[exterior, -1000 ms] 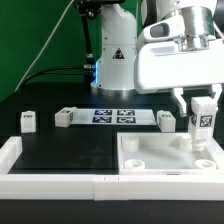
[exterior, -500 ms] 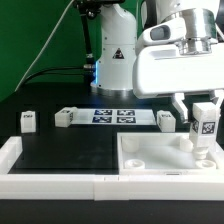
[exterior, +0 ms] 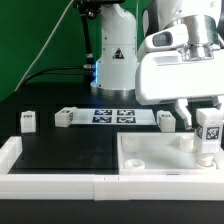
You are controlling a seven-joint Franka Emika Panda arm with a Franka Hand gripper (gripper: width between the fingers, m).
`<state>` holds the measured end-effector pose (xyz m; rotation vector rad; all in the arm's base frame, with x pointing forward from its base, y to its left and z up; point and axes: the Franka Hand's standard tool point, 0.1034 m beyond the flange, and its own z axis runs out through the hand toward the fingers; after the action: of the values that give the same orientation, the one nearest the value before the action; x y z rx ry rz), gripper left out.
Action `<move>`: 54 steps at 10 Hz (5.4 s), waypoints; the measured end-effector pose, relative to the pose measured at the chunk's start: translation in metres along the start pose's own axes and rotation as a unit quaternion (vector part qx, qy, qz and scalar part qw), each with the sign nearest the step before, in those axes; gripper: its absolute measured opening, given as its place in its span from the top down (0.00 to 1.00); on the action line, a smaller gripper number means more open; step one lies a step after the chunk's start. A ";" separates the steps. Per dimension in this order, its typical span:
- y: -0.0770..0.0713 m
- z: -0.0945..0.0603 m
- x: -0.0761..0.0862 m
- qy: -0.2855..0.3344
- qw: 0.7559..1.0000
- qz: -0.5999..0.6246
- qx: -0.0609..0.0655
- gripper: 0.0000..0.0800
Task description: Assemble one leg
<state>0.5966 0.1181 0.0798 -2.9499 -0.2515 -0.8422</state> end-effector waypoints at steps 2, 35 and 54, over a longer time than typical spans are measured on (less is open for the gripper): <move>0.000 0.004 -0.005 -0.005 1.000 0.000 0.000 0.64; 0.002 0.005 0.012 -0.296 0.955 0.011 0.033 0.20; -0.002 0.006 0.011 -0.246 0.758 0.587 -0.145 0.55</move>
Offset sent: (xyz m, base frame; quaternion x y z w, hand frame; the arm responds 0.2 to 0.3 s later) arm 0.0009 0.0000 -0.0062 -0.0029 0.0040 -0.0096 0.9999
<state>0.6081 0.1225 0.0806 -2.6133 1.6445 0.1106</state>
